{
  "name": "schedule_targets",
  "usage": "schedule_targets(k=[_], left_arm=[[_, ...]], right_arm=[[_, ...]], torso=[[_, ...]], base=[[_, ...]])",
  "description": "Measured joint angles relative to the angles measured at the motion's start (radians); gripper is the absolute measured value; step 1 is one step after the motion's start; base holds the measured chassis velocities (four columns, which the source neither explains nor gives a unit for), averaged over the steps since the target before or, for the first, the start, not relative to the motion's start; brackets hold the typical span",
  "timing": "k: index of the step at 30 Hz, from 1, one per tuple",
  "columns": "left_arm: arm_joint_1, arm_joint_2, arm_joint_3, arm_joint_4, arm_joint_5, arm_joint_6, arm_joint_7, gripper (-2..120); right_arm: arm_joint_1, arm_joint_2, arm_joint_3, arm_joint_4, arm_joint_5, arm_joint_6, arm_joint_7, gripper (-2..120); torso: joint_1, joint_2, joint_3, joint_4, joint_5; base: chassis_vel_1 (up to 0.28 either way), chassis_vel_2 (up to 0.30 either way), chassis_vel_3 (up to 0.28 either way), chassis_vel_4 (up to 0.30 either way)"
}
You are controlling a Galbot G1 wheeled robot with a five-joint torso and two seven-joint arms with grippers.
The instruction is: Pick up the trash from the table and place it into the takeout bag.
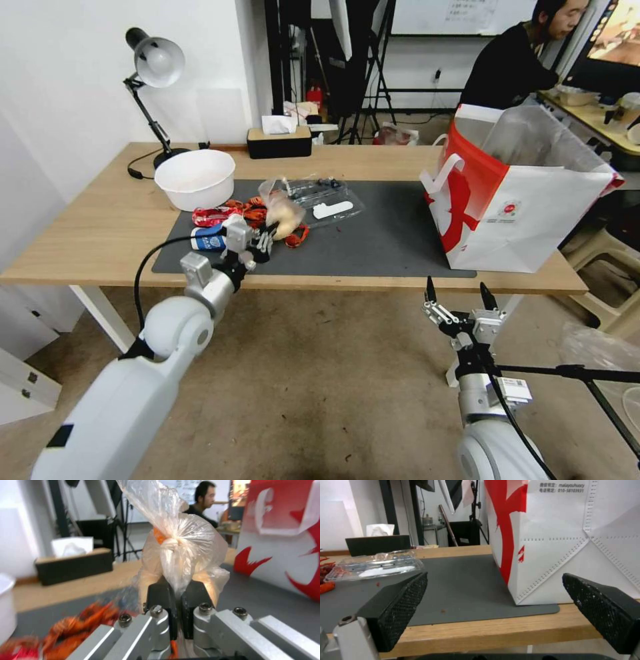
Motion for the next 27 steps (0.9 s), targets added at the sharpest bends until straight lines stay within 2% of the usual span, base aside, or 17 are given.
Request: schedule_targets(k=[5,7,9,13,14,18,19,22,23,26,27], left_arm=[[-0.086,0.023,0.068,0.03,-0.028,-0.007,0.001,1],[-0.151,0.031,0.128,0.053,-0.061,-0.008,-0.003,1],[-0.167,0.031,0.144,0.058,-0.069,-0.008,-0.005,1],[-0.306,0.02,0.259,0.107,-0.085,-0.006,-0.022,1],[-0.306,0.02,0.259,0.107,-0.085,-0.006,-0.022,1],[-0.467,-0.001,0.369,0.161,-0.118,0.006,-0.034,1],[-0.467,-0.001,0.369,0.161,-0.118,0.006,-0.034,1],[-0.608,-0.011,0.465,0.2,-0.154,0.012,-0.041,1],[-0.608,-0.011,0.465,0.2,-0.154,0.012,-0.041,1],[-0.728,-0.031,0.55,0.233,-0.196,0.024,-0.048,1],[-0.728,-0.031,0.55,0.233,-0.196,0.024,-0.048,1]], right_arm=[[0.002,-0.001,0.006,0.0,0.003,0.0,0.0,100],[0.002,0.0,0.009,0.0,0.003,0.0,0.001,100],[0.002,0.0,0.009,0.0,0.003,0.0,0.001,100],[0.003,0.008,0.016,-0.001,0.003,0.0,0.002,100],[0.003,0.008,0.016,-0.001,0.003,0.0,0.002,100],[-0.001,0.014,0.02,0.001,0.002,0.0,0.003,100],[-0.001,0.014,0.02,0.001,0.002,0.0,0.003,100],[-0.002,0.017,0.024,0.002,0.001,0.0,0.004,100],[-0.002,0.017,0.024,0.002,0.001,0.0,0.004,100],[-0.002,0.02,0.027,0.005,0.001,0.0,0.005,100],[-0.002,0.02,0.027,0.005,0.001,0.0,0.005,100]], torso=[[0.0,0.0,0.0,-0.0002,0.0001],[0.0,0.0,0.0,-0.0001,-0.0001],[0.0,0.0,0.0,0.0001,0.0],[0.0,0.0,0.0,0.0001,0.0001],[0.0,0.0,0.0,0.0001,0.0001],[0.0,0.0,0.0,-0.0001,0.0],[0.0,0.0,0.0,-0.0001,0.0],[0.0,0.0,0.0,0.0,0.0002],[0.0,0.0,0.0,0.0,0.0002],[0.0,0.0,0.0,0.0,0.0003],[0.0,0.0,0.0,0.0,0.0003]], base=[[0.0,0.0,0.0,0.0],[0.0,0.0,0.0,0.0],[0.0,0.0,0.0,0.0],[0.0,0.0,0.0,0.0],[0.0,0.0,0.0,0.0],[0.0,0.0,0.0,0.0],[0.0,0.0,0.0,0.0],[0.0,0.0,0.0,0.0],[0.0,0.0,0.0,0.0],[0.0,0.0,0.0,0.0],[0.0,0.0,0.0,0.0]])
